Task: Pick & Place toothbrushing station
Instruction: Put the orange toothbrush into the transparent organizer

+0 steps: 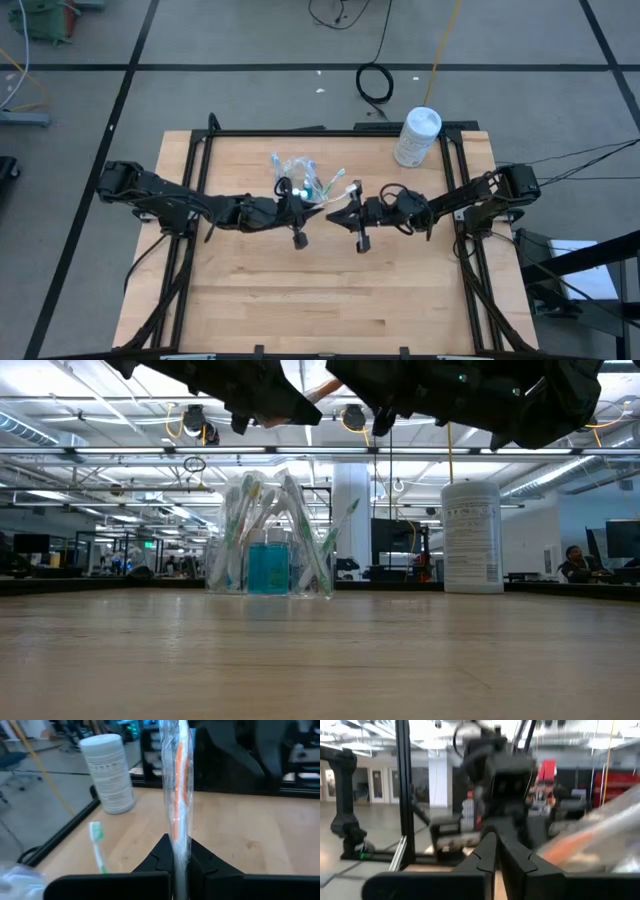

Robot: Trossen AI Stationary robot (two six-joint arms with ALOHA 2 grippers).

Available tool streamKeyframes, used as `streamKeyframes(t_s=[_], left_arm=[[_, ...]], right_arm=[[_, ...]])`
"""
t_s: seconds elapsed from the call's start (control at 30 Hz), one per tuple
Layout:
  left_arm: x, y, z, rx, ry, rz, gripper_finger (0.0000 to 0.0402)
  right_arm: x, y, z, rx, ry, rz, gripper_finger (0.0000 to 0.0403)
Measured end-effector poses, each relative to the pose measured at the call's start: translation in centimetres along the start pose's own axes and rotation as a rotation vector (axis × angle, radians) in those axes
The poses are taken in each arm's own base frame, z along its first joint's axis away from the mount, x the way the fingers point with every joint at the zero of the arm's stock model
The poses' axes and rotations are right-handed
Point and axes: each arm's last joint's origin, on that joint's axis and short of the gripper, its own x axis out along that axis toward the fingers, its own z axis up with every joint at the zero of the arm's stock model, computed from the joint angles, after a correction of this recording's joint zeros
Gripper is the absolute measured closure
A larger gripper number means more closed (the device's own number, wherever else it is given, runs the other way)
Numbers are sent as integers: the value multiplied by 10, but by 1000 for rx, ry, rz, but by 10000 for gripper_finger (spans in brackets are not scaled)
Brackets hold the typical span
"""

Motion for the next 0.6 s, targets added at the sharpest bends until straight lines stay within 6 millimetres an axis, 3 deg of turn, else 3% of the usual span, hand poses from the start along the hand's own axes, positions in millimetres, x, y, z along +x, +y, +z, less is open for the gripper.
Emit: streamKeyframes(t_s=[0.37,0.6], left_arm=[[-5,-11,5,35,-51,-21,390],[-8,-17,4,51,-53,-31,390]], right_arm=[[0,-1,-4,37,38,-13,310],[0,-2,-3,-37,34,-46,260]])
